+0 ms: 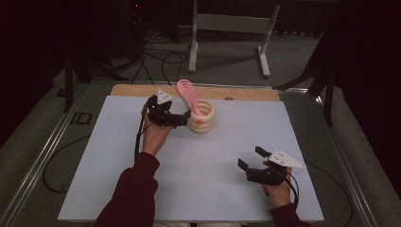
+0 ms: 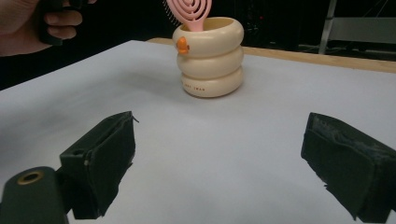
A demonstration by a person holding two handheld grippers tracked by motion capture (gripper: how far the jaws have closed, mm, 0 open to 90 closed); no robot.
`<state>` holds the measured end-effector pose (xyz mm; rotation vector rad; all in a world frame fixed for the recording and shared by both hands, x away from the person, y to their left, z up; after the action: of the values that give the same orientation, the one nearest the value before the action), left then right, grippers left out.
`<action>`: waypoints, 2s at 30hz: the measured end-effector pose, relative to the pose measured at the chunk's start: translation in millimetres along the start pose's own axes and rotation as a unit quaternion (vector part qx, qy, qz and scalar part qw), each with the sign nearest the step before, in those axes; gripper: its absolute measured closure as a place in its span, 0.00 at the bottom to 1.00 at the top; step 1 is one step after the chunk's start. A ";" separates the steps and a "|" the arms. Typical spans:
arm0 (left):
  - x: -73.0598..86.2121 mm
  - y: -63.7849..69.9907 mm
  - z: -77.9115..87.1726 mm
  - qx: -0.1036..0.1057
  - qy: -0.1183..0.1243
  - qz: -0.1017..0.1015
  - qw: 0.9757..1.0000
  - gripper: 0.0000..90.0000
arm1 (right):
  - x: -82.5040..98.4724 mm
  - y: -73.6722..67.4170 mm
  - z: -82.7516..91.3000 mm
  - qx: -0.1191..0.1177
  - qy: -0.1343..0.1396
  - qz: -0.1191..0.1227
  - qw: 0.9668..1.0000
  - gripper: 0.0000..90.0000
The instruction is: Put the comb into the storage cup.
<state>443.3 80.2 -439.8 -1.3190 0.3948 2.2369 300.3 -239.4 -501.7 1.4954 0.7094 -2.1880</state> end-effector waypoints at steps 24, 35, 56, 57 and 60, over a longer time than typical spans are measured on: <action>20.7 -1.7 34.8 0.010 -0.007 -0.061 0.998 0.00 | 2.9 -1.3 -2.4 0.000 -0.007 0.002 1.000 0.11; 33.0 -4.1 49.2 0.002 -0.002 -0.064 0.998 0.00 | 4.3 -2.5 -4.0 -0.001 -0.010 0.006 1.000 0.11; 79.6 -14.0 93.8 -0.016 0.037 -0.025 0.999 0.00 | 5.0 -6.2 -5.2 -0.002 -0.012 0.011 1.000 0.11; 82.6 -13.8 96.1 -0.017 0.040 -0.024 0.999 0.00 | 5.1 -6.6 -5.4 -0.002 -0.013 0.012 1.000 0.11; 93.1 -13.5 103.7 -0.020 0.042 -0.021 0.999 0.00 | 5.1 -8.4 -5.7 -0.002 -0.014 0.013 1.000 0.11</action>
<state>338.4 167.7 -470.6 -1.4321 0.3511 2.1708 297.9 -229.5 -506.6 1.4610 0.6812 -2.1831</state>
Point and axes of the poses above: each handheld gripper's, and its own axes: z roughly backward along the jaws, x roughly out of its underside, y roughly to its right, the point moved 4 cm from there along -z, roughly forward along the jaws, and after that the axes turned 3 degrees about -z, right-handed, at the moved point
